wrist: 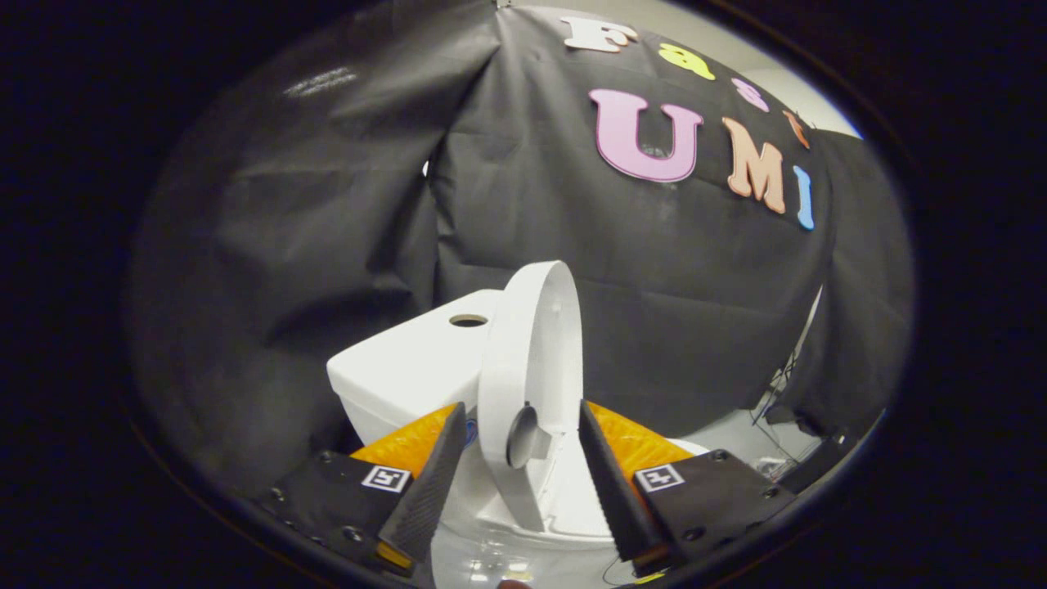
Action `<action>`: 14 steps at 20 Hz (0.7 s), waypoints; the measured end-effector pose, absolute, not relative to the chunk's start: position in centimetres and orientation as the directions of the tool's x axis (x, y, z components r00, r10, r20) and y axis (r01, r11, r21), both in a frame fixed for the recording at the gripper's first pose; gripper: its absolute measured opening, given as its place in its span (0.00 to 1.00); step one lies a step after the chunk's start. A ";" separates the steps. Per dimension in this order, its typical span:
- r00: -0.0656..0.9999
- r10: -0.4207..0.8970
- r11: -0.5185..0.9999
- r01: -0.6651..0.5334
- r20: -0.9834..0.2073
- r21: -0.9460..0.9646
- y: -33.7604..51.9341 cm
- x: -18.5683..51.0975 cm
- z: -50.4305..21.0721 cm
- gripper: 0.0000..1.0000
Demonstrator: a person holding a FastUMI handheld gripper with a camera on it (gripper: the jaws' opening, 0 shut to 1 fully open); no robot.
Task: Open the toilet lid.
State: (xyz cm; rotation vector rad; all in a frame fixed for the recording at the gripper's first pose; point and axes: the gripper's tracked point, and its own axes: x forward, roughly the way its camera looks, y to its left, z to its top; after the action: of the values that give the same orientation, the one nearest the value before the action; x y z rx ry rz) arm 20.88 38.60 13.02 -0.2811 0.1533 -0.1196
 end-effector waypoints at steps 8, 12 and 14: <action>1.000 -0.010 0.973 0.007 -0.011 -0.231 37.7 18.5 17.9 0.98; 0.999 -0.028 0.968 0.036 0.034 -0.249 35.1 16.5 20.1 0.98; 0.998 -0.028 0.973 0.038 0.050 -0.227 33.9 15.9 20.5 0.98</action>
State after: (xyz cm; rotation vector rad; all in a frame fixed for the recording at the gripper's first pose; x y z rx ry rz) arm 15.92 33.88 20.47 -0.2301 -0.0461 -0.0333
